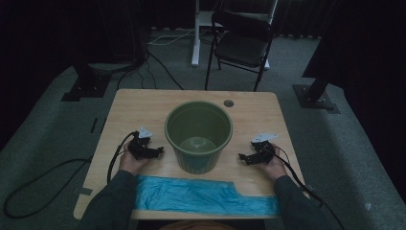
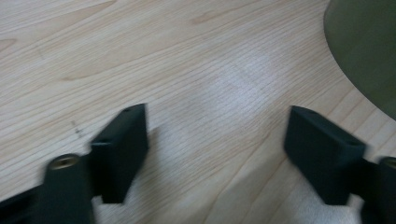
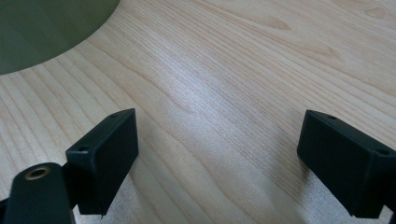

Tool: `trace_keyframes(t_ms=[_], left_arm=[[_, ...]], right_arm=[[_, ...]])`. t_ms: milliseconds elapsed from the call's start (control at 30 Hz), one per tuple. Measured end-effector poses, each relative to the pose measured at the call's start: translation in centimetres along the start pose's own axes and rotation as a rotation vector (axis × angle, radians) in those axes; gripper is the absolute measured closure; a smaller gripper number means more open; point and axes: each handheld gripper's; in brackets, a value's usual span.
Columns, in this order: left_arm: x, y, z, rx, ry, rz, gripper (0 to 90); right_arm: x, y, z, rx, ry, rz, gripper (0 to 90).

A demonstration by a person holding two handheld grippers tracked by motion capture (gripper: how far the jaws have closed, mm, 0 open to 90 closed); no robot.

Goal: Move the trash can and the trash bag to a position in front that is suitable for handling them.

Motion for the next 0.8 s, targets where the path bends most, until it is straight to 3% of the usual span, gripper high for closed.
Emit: trace_keyframes(t_ms=[100, 267, 400, 600, 733, 767, 800], left_arm=[[-0.3, 0.2, 0.0, 0.001, 0.011, -0.004, 39.3], [-0.8, 0.5, 0.0, 0.014, 0.041, -0.026, 47.7], [-1.3, 0.6, 0.0, 0.026, 0.046, -0.049, 49.1], [-4.6, 0.4, -0.5, 0.072, -0.019, -0.096, 50.3], [-6.7, 0.0, -1.9, 0.122, -0.021, -0.177, 50.8], [-7.1, -0.3, -2.3, 0.147, -0.018, -0.187, 50.8], [-7.1, -0.3, -2.3, 0.147, -0.018, -0.187, 50.8]], right_arm=[[0.0, 0.0, 0.0, 0.000, 0.000, 0.000, 11.9], [0.0, 0.0, 0.0, -0.002, -0.001, 0.001, 12.2], [0.0, 0.0, 0.0, -0.005, -0.001, 0.001, 12.4], [0.0, 0.0, 0.0, -0.006, -0.001, 0.002, 12.3], [0.0, 0.0, 0.0, -0.005, -0.001, 0.002, 12.4], [0.0, 0.0, 0.0, -0.004, -0.001, 0.002, 12.4], [0.0, 0.0, 0.0, -0.004, -0.001, 0.002, 12.4]])
Point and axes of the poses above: each handheld gripper's, and its own axes: x roughly forward along the jaws, z roughly out of its top, y roughly to its left, and after that the axes turned 8 degrees about y, right-handed
